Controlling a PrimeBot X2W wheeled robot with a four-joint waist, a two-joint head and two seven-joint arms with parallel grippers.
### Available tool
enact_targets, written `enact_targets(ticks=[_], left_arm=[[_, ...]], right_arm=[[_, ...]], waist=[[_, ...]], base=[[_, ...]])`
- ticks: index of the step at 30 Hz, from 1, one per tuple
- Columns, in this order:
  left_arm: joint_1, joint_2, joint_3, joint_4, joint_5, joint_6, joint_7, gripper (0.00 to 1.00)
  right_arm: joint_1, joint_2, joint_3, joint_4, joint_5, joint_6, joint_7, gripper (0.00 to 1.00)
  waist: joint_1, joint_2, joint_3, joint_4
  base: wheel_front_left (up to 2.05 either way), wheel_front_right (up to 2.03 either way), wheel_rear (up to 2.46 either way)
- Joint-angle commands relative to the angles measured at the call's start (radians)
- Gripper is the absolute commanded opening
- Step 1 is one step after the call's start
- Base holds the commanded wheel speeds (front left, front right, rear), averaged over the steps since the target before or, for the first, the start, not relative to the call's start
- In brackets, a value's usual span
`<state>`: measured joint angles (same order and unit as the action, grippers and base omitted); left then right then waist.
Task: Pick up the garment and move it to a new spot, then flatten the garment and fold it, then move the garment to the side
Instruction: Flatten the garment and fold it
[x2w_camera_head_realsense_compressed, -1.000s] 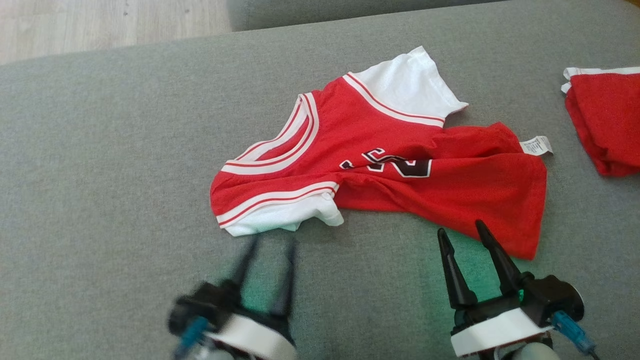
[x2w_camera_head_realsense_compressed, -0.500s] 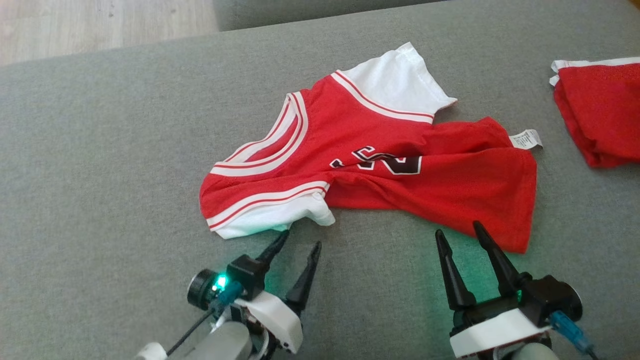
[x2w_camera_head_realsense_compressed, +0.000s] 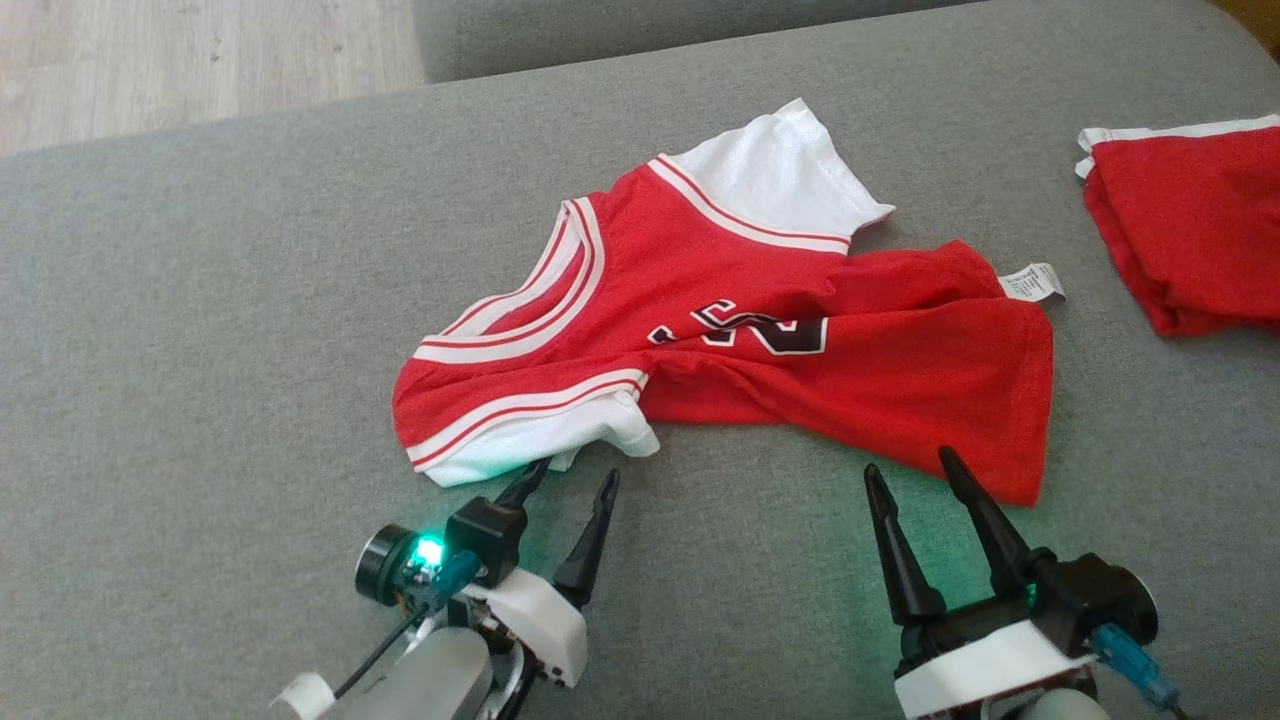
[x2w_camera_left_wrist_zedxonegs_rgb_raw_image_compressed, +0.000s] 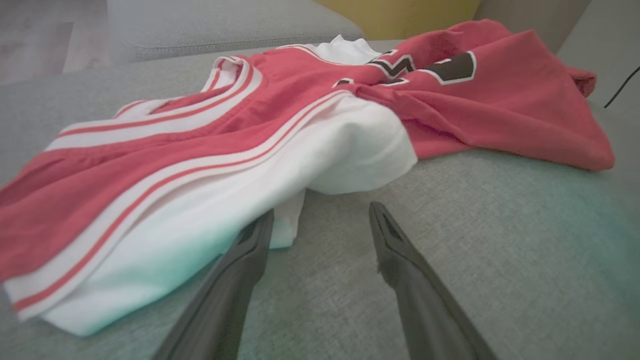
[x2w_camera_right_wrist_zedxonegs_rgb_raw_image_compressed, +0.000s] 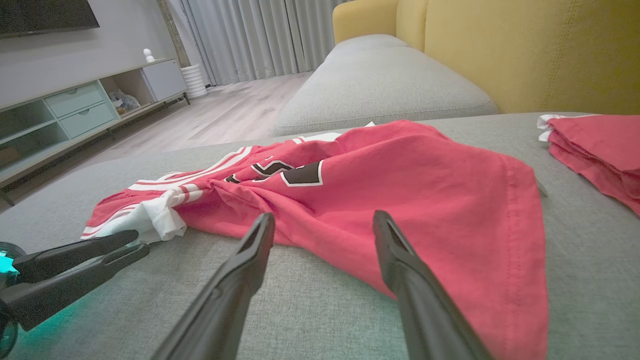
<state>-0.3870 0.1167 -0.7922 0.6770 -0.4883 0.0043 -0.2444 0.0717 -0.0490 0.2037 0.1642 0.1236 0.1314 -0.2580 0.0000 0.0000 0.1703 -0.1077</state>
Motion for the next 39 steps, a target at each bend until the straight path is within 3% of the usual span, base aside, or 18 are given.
enact_targets(ticks=[1, 9, 10, 11, 13, 18, 24, 34, 39], left_arm=[[-0.037, 0.006, 0.032, -0.01, 0.01, 0.011, -0.014, 1.0], [-0.089, -0.019, 0.025, 0.094, -0.002, -0.003, 0.01, 1.0], [-0.096, -0.023, 0.024, 0.103, -0.009, -0.013, 0.016, 0.91], [-0.101, -0.027, 0.023, 0.114, -0.014, -0.02, 0.023, 0.53], [-0.115, -0.03, 0.014, 0.138, -0.013, -0.028, 0.032, 0.0], [-0.126, -0.031, 0.011, 0.169, -0.025, -0.038, 0.041, 0.0], [-0.111, 0.029, 0.038, 0.046, -0.013, 0.006, 0.004, 0.0], [-0.013, 0.319, 0.171, -0.517, 0.02, 0.156, 0.025, 0.0], [0.032, 0.418, 0.239, -0.742, 0.025, 0.231, 0.072, 0.0]], right_arm=[[-0.018, -0.014, 0.026, -0.025, 0.004, -0.001, -0.004, 1.0], [-0.025, -0.026, 0.036, -0.027, 0.002, -0.001, -0.004, 1.0], [-0.026, -0.027, 0.037, -0.026, 0.001, -0.001, -0.004, 1.0], [-0.028, -0.029, 0.04, -0.025, 0.001, -0.001, -0.004, 1.0], [-0.032, -0.032, 0.044, -0.024, 0.002, -0.001, -0.004, 1.0], [-0.036, -0.043, 0.023, -0.024, 0.006, -0.001, -0.004, 1.0], [-0.024, -0.037, -0.019, -0.027, 0.024, -0.001, -0.004, 1.0], [0.009, -0.055, -0.04, 0.038, 0.047, -0.001, -0.004, 1.0], [0.009, -0.065, -0.016, 0.107, 0.019, -0.001, -0.004, 1.0]], waist=[[0.0, 0.0, -0.002, 0.0], [0.0, 0.0, 0.018, 0.0], [0.0, 0.0, 0.021, 0.0], [0.0, 0.0, 0.023, 0.0], [0.0, 0.0, 0.027, -0.002], [0.0, 0.0, 0.017, -0.006], [0.0, 0.0, -0.011, 0.002], [0.0, 0.0, -0.035, 0.062], [0.0, 0.0, -0.023, 0.069]], base=[[0.0, 0.0, 0.0], [0.0, 0.0, 0.0], [0.0, 0.0, 0.0], [0.0, 0.0, 0.0], [0.0, 0.0, 0.0], [0.0, 0.0, 0.0], [0.0, 0.0, 0.0], [0.0, 0.0, 0.0], [0.0, 0.0, 0.0]])
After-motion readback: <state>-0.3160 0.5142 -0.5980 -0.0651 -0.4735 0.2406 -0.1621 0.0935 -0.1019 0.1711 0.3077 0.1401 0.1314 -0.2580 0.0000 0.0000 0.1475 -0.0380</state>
